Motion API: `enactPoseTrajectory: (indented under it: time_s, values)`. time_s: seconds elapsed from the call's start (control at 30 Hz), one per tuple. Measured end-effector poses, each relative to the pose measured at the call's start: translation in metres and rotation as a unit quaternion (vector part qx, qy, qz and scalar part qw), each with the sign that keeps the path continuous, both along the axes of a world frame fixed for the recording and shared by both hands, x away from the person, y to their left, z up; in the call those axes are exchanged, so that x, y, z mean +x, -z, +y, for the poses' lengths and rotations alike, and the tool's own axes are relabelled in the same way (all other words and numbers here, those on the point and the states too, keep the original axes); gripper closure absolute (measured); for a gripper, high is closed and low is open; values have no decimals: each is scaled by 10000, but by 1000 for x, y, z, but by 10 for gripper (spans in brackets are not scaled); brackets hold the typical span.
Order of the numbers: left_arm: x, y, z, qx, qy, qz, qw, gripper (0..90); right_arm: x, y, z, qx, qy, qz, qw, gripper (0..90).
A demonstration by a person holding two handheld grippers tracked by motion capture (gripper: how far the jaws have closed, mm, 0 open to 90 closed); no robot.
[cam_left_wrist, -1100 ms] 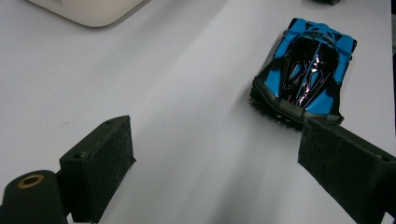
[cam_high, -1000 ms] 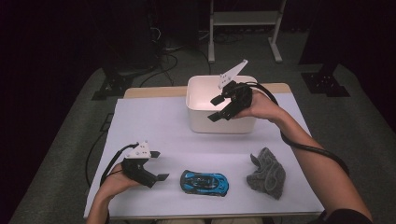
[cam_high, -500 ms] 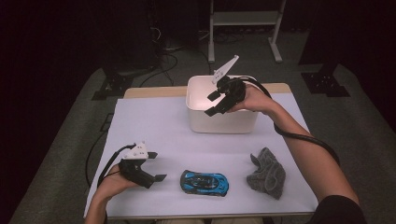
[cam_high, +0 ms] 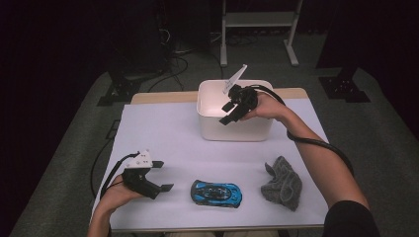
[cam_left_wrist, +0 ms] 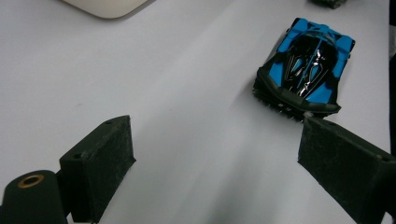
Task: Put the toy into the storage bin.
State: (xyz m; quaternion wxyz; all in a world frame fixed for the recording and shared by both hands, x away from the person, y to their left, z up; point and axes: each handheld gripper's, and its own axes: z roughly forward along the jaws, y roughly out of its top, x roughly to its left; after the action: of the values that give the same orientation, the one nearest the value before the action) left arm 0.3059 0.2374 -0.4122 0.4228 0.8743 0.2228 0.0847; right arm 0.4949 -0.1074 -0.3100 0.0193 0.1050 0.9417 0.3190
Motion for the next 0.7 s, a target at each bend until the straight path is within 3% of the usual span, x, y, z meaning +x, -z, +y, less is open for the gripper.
enactPoseTrajectory:
  time_s: [0.17,0.23,0.27,0.33,0.43,0.7]
  values:
    - [1,2,2,52,-29,58,10000,96,1,7,1,-134,-117,-74,9998,594]
    - [0,2,2,80,-34,72,9999,97,1,7,1,-165,-124,-91,9997,625]
    - [0,2,2,98,-43,34,9999,97,0,8,2,-186,-159,-79,9997,722]
    - [0,1,2,66,-31,22,10000,97,0,9,4,-223,-205,-74,9995,791]
    - [0,1,3,70,-52,37,10000,97,-1,9,6,-237,-254,-51,9994,845]
    - [-1,1,3,5,-45,57,10000,97,-1,9,7,-185,-244,58,9995,847]
